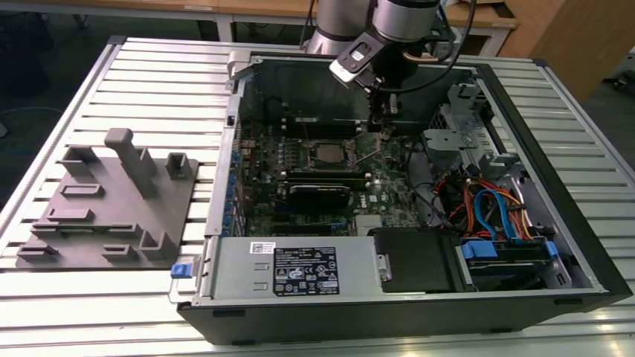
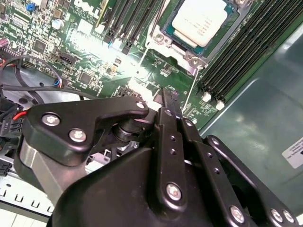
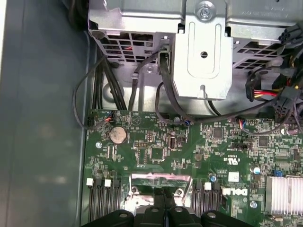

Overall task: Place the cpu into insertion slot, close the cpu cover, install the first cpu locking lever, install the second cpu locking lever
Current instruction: 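Close the cpu cover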

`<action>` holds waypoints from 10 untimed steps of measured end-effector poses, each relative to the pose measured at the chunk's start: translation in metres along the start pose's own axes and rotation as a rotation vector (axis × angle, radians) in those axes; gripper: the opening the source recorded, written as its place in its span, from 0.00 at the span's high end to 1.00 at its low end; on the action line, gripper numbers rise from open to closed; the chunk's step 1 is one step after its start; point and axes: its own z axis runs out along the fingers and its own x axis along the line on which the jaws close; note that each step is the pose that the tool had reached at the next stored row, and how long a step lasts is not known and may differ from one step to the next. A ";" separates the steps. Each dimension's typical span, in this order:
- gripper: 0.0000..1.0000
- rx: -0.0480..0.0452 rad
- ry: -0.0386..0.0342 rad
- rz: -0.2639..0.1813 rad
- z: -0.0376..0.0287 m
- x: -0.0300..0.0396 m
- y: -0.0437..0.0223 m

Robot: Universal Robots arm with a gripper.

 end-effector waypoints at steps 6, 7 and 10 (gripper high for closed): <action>0.90 0.0007 0.0001 0.000 0.0027 0.0003 0.0063; 0.90 0.0009 0.0001 0.000 0.0031 0.0003 0.0074; 0.90 0.0014 0.0000 0.000 0.0042 0.0004 0.0106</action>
